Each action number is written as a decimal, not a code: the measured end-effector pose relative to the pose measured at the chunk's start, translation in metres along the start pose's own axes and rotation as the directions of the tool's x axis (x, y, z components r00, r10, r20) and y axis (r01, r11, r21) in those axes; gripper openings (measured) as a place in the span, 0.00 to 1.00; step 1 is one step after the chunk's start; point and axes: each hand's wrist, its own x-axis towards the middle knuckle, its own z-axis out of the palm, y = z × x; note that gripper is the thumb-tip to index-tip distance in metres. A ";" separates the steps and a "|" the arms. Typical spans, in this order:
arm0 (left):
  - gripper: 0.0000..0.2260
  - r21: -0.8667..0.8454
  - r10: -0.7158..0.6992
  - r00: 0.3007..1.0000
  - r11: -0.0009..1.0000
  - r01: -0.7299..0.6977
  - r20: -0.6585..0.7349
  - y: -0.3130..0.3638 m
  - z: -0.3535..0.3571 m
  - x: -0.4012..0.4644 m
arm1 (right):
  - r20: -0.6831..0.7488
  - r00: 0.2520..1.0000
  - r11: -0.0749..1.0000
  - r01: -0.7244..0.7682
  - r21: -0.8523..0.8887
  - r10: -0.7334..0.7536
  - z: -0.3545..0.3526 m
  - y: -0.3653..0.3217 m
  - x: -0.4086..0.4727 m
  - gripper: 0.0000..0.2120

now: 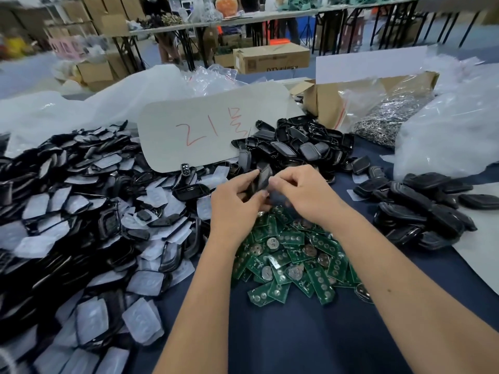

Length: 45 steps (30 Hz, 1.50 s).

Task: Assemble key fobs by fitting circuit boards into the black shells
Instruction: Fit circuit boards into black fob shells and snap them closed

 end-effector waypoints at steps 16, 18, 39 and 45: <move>0.11 -0.203 -0.146 0.989 0.970 0.136 -0.033 -0.006 0.011 0.009 | -0.271 0.943 0.799 0.009 0.601 0.194 -0.005 0.020 -0.008 0.04; 0.10 -0.217 -0.160 0.987 0.964 0.154 -0.011 -0.006 0.013 0.010 | -0.302 0.934 0.785 0.042 0.619 0.189 0.002 0.021 -0.007 0.02; 0.13 -0.210 -0.144 0.987 0.966 0.154 0.065 -0.002 0.015 0.007 | -0.424 0.906 0.991 0.052 0.125 0.005 0.016 0.024 -0.011 0.04; 0.12 -0.224 -0.145 0.987 0.962 0.158 0.071 0.000 0.016 0.007 | -0.409 0.907 0.936 0.058 0.347 0.096 0.013 0.023 -0.014 0.02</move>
